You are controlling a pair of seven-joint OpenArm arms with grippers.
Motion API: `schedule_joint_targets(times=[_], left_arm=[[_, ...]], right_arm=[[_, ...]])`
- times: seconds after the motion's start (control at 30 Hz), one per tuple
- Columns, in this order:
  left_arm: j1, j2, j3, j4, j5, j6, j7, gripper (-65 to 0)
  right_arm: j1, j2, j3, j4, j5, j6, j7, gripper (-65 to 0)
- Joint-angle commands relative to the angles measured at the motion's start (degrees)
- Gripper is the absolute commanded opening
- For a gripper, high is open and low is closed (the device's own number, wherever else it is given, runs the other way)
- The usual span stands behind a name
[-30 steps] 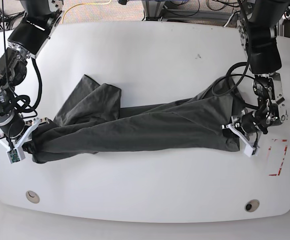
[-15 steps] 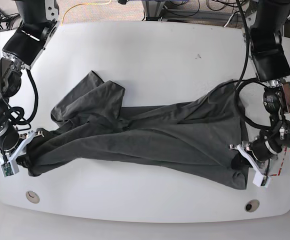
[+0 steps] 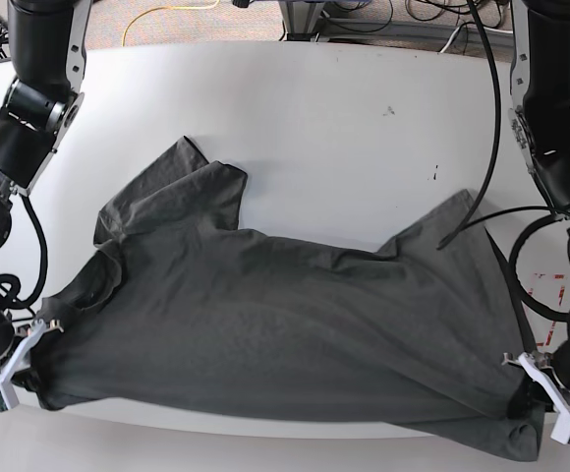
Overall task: Fold the T-shirt properly
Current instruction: 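Lift the shirt with both grippers, swing it up and lay it flat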
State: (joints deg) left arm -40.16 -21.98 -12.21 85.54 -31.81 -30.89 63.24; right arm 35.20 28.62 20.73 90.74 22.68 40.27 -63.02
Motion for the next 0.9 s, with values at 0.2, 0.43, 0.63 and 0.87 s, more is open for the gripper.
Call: schedule_joint_targets(times=[0.2, 0.43, 0.63, 0.87], left_arm=[[-5.5, -1.5, -4.4, 8.9, 1.9, 0.1, 1.9, -65.0], [-16.3, -1.5, -7.4, 10.5, 4.6, 0.3, 5.9, -65.0], [-27.4, -1.5, -6.2, 7.3, 6.9, 0.3, 6.0, -65.0], [-38.7, -1.4, -5.9, 0.2, 7.1, 0.3, 5.8, -65.0]], right_arm=[[13.8, 3.7, -6.0, -5.0, -0.1, -0.3, 1.4, -65.0], [25.7, 6.5, -12.4, -10.6, -0.1, -0.3, 1.4, -65.0], [38.2, 7.9, -19.4, -16.1, -0.1, -0.3, 1.4, -65.0], [52.2, 8.2, -27.0, -21.0, 0.0, -0.3, 1.4, -65.0]])
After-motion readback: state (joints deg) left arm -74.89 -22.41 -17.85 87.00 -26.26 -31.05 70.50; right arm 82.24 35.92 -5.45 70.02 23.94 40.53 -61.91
